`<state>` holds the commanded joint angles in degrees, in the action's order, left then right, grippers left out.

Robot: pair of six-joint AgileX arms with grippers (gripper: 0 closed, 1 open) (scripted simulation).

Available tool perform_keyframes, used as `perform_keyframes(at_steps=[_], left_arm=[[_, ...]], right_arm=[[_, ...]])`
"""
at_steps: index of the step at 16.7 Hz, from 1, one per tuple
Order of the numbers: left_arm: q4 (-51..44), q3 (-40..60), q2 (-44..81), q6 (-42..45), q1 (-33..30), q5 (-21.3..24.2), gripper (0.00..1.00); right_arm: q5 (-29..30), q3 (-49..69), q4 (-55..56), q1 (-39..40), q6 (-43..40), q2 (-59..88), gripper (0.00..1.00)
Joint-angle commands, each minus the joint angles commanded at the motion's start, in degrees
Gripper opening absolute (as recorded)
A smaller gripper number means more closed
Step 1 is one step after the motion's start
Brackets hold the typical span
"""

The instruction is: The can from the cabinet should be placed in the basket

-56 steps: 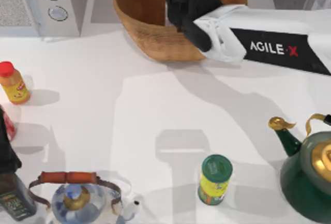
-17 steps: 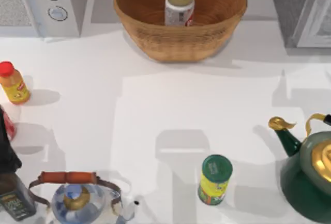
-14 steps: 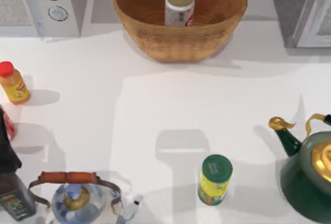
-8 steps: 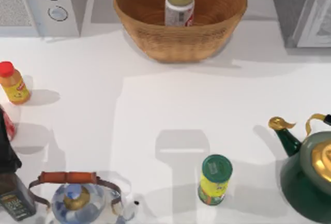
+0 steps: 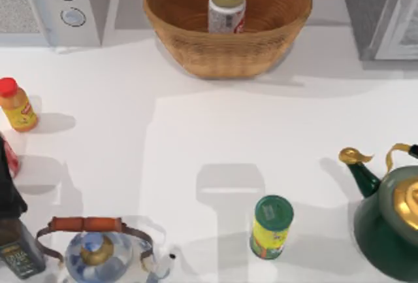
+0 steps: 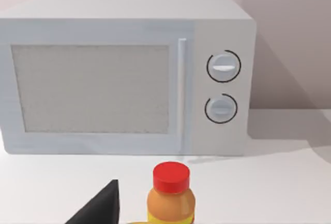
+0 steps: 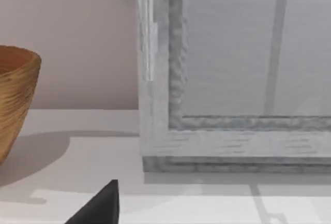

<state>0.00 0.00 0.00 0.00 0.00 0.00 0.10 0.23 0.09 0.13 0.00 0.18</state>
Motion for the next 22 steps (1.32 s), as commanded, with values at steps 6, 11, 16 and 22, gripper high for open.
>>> perform_keyframes(at_steps=[6, 11, 16, 22], left_arm=[[0.0, 0.0, 0.0, 0.0, 0.0, 0.0, 1.00], [0.0, 0.0, 0.0, 0.0, 0.0, 0.0, 1.00], [0.0, 0.0, 0.0, 0.0, 0.0, 0.0, 1.00], [0.0, 0.0, 0.0, 0.0, 0.0, 0.0, 1.00]], right_arm=[[-10.6, 6.5, 12.4, -8.5, -0.5, 11.4, 1.00], [-27.1, 14.9, 35.3, -22.6, -0.7, 32.1, 1.00], [-42.5, 20.6, 53.4, -38.2, -0.2, 55.4, 1.00], [-54.3, 21.9, 66.0, -53.0, 1.0, 79.0, 1.00]])
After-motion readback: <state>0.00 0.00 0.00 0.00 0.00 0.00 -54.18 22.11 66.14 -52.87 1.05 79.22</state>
